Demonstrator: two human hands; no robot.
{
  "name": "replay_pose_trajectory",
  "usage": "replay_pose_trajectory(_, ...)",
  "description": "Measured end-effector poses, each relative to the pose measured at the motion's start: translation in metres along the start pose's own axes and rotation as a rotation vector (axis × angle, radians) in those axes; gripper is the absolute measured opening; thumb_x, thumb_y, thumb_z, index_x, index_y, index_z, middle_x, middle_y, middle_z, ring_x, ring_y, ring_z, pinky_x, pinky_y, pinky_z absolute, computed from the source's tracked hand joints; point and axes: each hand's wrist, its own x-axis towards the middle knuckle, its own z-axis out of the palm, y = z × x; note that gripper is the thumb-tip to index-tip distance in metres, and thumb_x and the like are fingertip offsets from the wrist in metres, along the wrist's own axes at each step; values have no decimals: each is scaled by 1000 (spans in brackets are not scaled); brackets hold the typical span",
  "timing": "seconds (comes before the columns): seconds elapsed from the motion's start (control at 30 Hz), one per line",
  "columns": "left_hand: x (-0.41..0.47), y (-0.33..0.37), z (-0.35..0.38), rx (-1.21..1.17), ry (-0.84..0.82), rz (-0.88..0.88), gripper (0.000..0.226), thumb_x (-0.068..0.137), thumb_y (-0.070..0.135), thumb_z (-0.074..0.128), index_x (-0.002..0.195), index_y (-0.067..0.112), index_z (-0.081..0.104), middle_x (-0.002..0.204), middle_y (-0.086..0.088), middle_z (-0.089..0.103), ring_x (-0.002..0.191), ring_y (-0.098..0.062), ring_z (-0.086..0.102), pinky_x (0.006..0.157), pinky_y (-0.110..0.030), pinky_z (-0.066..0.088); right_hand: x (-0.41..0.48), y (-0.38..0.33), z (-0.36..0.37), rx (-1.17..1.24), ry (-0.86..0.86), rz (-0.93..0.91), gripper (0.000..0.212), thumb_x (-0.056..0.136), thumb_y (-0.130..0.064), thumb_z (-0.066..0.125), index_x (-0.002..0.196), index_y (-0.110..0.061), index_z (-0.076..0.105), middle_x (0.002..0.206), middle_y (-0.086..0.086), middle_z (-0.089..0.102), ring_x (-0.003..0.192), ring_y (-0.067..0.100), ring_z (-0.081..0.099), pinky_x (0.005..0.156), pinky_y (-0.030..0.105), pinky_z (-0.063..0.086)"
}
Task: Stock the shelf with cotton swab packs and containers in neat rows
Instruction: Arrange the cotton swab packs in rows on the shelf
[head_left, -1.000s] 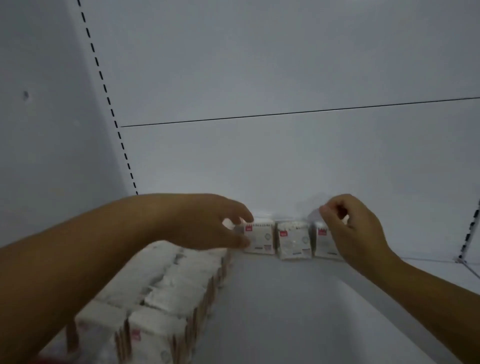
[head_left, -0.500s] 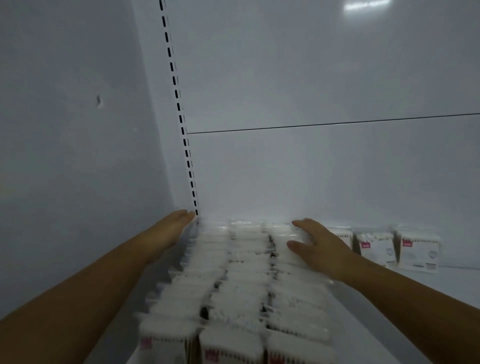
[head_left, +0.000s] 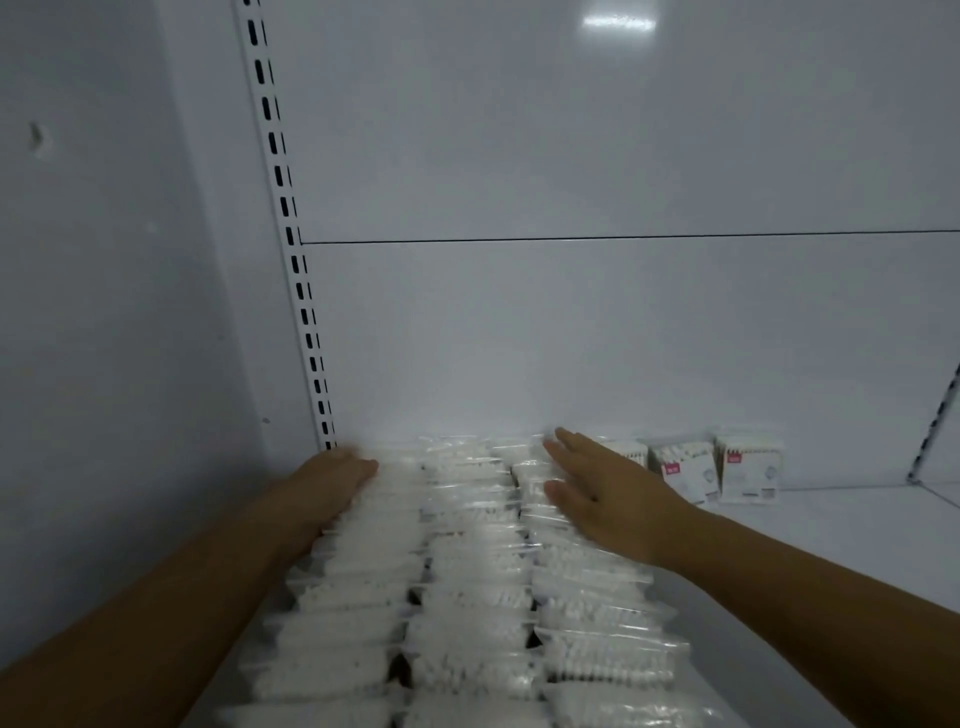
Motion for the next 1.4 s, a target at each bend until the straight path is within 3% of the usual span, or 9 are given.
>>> replay_pose_trajectory(0.07,2,3,3,40,-23,-19,6,98,21,53,99,16,56,71,5,42,59,-10,41,50,-18,32,-2,-2,0,-16,-20,-3,48,102,-37,32,137,-5,41,145,12,39,134,21,30,108,33,26)
replay_pose_trajectory(0.13,5,6,5,87,-45,-26,12,98,21,52,87,20,50,69,3,42,56,-12,41,45,-19,32,-1,-3,-3,-32,-62,13,45,103,-35,30,133,-4,44,139,15,43,131,23,34,106,37,31)
replay_pose_trajectory(0.3,9,17,-9,403,-177,-36,37,99,25,48,122,-2,56,114,-21,62,73,-21,51,54,-23,40,5,-4,-9,-104,-175,-32,47,104,-36,25,134,-4,40,138,14,42,132,25,34,111,43,28)
replay_pose_trajectory(0.4,3,47,-18,752,-2,152,39,98,30,45,123,1,51,102,-11,58,81,-21,52,59,-26,36,-1,8,-28,-103,-105,-36,57,102,-46,26,150,-15,24,159,3,18,146,17,11,116,32,9)
replay_pose_trajectory(0.47,-9,82,-8,739,53,359,42,98,33,45,132,9,46,118,-10,57,101,-25,56,76,-29,43,-13,25,-51,-157,6,-26,57,101,-47,30,150,-20,24,159,1,17,147,15,9,115,29,8)
replay_pose_trajectory(0.57,-35,146,36,731,-140,555,52,99,42,43,145,19,37,148,-6,41,134,-23,40,105,-27,29,-39,64,-94,-394,-21,27,59,100,-51,29,151,-23,22,160,4,12,147,21,8,117,37,10)
replay_pose_trajectory(0.7,-71,248,145,1023,-346,666,60,100,53,21,153,26,13,162,-2,9,149,-25,6,119,-38,6,-114,146,-172,-521,-2,229,61,97,-57,30,150,-27,21,160,3,13,147,21,10,117,42,12)
replay_pose_trajectory(0.93,-185,396,363,890,-442,934,67,96,63,19,153,30,8,162,-3,-3,148,-24,-8,119,-50,1,-317,293,-269,-597,19,670,64,96,-57,32,151,-30,15,160,2,9,147,20,8,117,43,16)
replay_pose_trajectory(1.4,-312,591,688,770,-663,1264,71,98,60,21,154,24,-2,162,-3,0,149,-21,-4,120,-46,5,-599,525,-381,-577,61,1147,64,94,-54,41,150,-33,18,160,0,13,143,23,23,114,41,25)
